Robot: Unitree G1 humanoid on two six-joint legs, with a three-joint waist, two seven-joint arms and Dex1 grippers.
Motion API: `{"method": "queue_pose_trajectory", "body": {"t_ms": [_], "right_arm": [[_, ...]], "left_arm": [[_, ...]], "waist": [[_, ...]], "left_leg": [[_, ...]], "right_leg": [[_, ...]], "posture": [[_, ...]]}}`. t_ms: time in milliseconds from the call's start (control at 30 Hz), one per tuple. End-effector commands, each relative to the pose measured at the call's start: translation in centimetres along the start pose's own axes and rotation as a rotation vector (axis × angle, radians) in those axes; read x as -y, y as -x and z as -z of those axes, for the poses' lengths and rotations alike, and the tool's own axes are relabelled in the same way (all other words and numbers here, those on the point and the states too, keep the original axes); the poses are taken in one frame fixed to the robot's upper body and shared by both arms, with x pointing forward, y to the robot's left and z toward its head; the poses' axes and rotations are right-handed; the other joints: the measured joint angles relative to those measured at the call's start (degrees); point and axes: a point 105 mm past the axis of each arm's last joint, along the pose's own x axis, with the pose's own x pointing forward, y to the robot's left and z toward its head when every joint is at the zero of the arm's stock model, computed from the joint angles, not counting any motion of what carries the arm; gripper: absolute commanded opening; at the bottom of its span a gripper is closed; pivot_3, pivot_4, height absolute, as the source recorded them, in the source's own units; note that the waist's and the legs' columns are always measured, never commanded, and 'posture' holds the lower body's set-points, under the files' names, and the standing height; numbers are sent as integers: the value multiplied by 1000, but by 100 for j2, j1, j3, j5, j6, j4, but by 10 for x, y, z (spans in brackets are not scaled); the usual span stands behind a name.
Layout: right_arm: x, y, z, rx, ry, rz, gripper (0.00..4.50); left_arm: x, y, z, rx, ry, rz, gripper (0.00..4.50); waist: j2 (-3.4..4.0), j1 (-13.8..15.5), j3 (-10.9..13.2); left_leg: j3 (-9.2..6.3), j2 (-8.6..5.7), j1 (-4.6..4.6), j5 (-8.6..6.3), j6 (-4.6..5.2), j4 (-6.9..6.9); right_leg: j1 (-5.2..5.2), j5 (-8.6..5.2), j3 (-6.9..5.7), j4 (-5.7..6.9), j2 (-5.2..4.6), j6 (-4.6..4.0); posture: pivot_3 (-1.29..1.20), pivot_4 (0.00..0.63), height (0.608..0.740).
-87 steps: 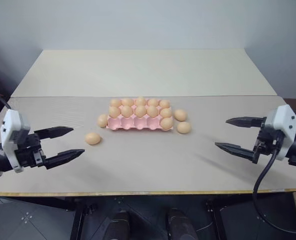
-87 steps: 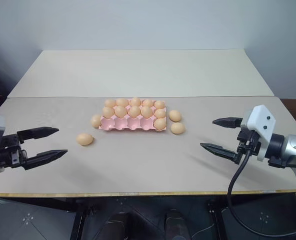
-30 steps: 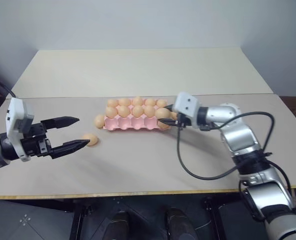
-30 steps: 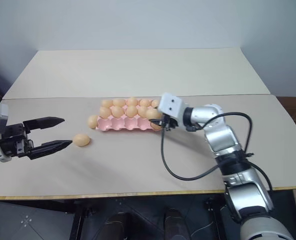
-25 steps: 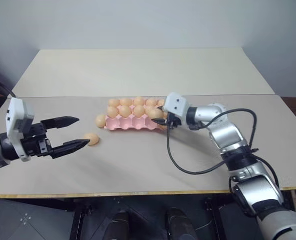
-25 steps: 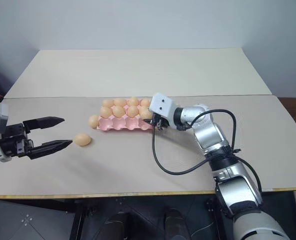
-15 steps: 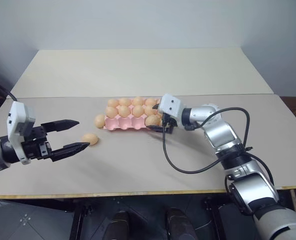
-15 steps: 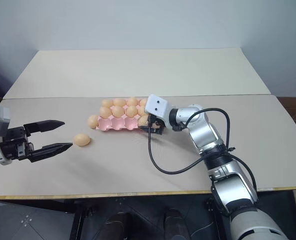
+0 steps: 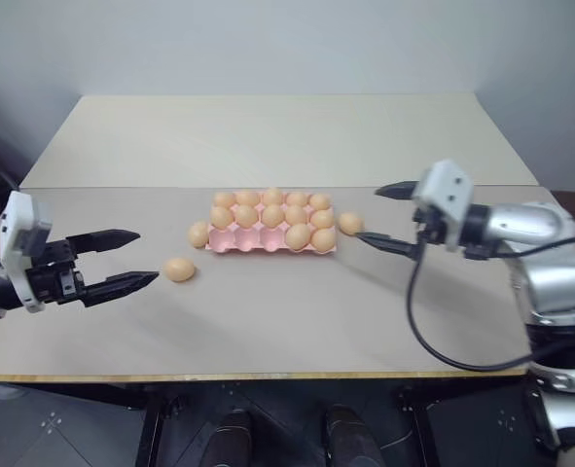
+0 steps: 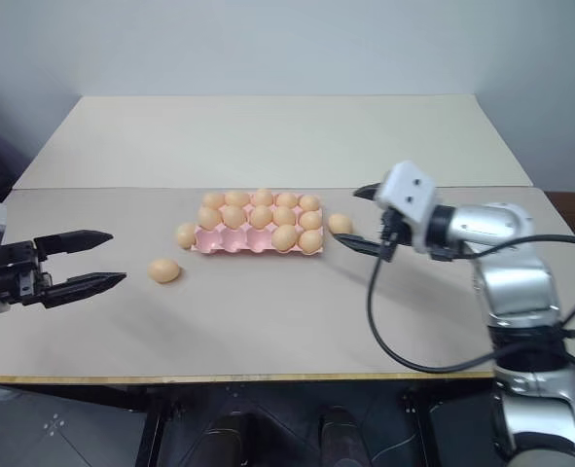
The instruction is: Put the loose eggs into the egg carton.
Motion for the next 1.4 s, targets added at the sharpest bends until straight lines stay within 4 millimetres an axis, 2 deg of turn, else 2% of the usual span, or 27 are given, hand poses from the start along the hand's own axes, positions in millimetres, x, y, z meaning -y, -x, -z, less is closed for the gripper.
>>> {"method": "queue_pose_trajectory", "body": {"t_ms": [33,133,200,300,467,600,867,1033,1233,1400], "right_arm": [[-2,34,-18,38,6,-1,4456],[-5,56,-3,-40,-59,18,4456],[-9,60,8,-83,-70,33,4456],[-8,57,15,-87,-89,72,4456],[-5,48,15,-68,-91,78,4456],[0,29,29,-84,-87,79,4456],[30,-42,87,-218,-65,169,4456],[31,-73,92,-210,-49,143,4456],[37,-102,98,-237,-29,199,4456],[38,-116,97,-226,-35,216,4456]], "left_arm": [[-4,10,-9,1,-44,-7,4500],[-6,12,-9,2,-38,-12,4500],[-7,11,-8,11,-29,-17,4500],[-6,5,-6,20,-25,-12,4500],[-7,2,-8,26,-28,-10,4500],[-5,0,-9,30,-36,-1,4500],[-3,-8,-12,63,-45,-9,4500],[0,-6,-10,72,-47,-35,4500],[4,-5,-8,72,-47,-52,4500],[4,-5,-8,70,-47,-55,4500]], "waist": [[0,-22,0],[0,-1,0],[-1,1,0],[-1,-17,-1],[-1,-20,-1],[-2,-14,-1],[-2,-48,-1],[-1,-68,0],[-1,-106,-1],[-1,-145,-1]], "left_leg": [[1,1,2,0,0,0],[6,4,7,-1,1,0],[7,4,7,-1,1,0],[13,4,11,-1,1,0],[18,10,10,-1,1,0],[20,11,10,-1,1,0],[27,15,7,0,1,0],[28,17,-3,-1,0,-1],[29,18,5,0,-1,0],[29,24,5,0,-1,-1]], "right_leg": [[1,0,2,0,1,0],[5,0,4,0,3,0],[10,0,3,-2,3,0],[11,0,8,1,2,0],[8,0,11,-1,7,0],[7,1,12,-1,7,0],[-3,4,18,1,13,-2],[-12,4,19,-1,13,-3],[-9,6,21,3,15,-5],[-10,7,22,2,23,-6]], "posture": [[0,150,740],[0,150,740],[0,150,740],[0,150,740],[0,150,740],[0,150,740],[0,150,740],[0,150,740],[0,150,740],[0,150,740]]}}
